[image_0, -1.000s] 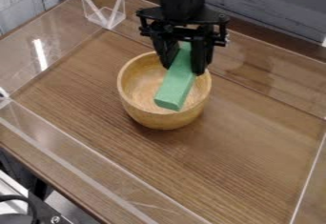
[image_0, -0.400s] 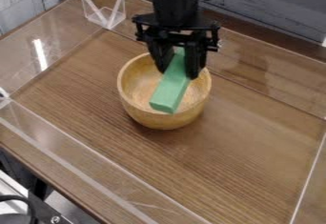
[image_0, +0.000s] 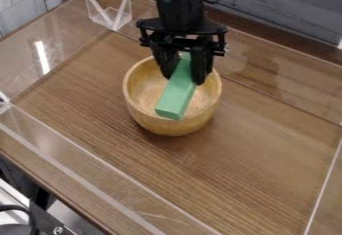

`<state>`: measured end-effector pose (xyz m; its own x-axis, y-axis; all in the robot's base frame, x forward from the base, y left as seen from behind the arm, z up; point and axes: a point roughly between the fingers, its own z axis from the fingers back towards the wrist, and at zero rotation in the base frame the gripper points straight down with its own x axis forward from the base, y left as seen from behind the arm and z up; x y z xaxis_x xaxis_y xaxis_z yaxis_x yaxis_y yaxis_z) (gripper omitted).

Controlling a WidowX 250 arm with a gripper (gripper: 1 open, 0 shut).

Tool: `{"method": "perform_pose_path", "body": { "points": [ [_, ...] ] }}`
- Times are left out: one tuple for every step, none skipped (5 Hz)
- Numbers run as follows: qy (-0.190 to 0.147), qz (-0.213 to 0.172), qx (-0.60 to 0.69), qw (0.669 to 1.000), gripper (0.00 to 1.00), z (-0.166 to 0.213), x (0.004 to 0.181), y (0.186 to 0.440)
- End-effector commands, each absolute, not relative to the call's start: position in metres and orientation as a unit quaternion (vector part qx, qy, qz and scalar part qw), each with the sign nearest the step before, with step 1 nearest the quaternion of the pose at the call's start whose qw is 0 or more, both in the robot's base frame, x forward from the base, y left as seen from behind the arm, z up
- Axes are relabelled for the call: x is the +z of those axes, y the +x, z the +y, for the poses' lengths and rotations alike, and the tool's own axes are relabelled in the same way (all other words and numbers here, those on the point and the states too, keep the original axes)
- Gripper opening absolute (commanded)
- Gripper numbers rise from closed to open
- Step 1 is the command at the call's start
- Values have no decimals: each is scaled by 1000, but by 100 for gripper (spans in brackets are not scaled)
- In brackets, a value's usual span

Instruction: Put the green block in the brown bowl

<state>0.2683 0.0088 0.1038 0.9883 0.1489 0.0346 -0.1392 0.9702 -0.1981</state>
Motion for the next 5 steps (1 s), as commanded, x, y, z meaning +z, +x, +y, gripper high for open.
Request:
{"method": "perform_pose_path", "body": {
  "points": [
    [-98, -41, 71, 992, 0, 13, 110, 272],
    [-99, -40, 73, 992, 0, 15, 108, 272],
    [-101, -40, 74, 991, 0, 16, 106, 273],
    [-102, -39, 76, 991, 0, 18, 105, 273],
    [-104, -39, 76, 991, 0, 18, 104, 274]
  ]
}}
